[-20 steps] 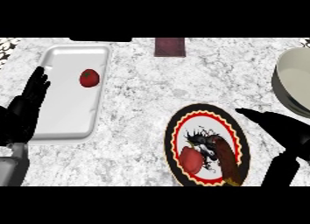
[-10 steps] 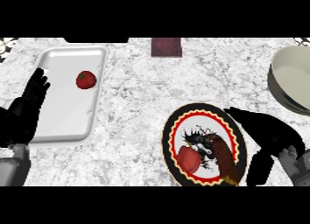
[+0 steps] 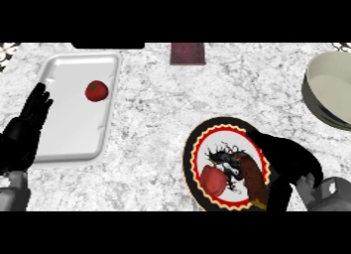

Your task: Pick the sweet potato from the plate and place it in the bowl

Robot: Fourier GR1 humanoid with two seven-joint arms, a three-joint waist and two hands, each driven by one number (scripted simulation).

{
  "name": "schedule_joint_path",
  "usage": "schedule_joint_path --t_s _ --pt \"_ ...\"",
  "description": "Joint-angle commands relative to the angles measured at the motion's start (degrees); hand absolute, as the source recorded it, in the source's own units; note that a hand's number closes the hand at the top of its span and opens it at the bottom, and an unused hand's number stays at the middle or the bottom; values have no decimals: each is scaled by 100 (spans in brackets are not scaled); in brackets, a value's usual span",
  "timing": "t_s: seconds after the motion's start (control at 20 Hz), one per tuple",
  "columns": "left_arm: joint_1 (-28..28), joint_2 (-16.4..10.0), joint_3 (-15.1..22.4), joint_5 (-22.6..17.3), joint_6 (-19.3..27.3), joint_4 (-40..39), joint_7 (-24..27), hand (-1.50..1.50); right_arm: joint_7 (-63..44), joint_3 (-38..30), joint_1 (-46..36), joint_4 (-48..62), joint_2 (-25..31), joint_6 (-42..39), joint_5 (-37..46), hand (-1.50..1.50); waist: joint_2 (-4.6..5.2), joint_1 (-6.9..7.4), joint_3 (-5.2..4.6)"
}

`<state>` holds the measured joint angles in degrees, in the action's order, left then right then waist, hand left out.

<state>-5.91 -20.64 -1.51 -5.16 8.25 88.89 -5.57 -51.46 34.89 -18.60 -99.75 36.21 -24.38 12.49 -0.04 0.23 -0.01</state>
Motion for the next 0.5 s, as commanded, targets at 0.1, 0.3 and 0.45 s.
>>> schedule_joint_path --t_s 0.1,0.3,0.45 --pt "-256 97 -162 104 -161 -312 120 0 333 -52 431 452 -354 -118 693 -150 7 -25 1" --pt "-38 368 -72 355 -23 -143 57 0 -163 -167 571 205 -927 -206 991 -150 1 -25 1" --pt "-179 206 -281 275 -142 87 -300 0 591 -149 541 973 -1114 45 1579 -150 5 -6 3"
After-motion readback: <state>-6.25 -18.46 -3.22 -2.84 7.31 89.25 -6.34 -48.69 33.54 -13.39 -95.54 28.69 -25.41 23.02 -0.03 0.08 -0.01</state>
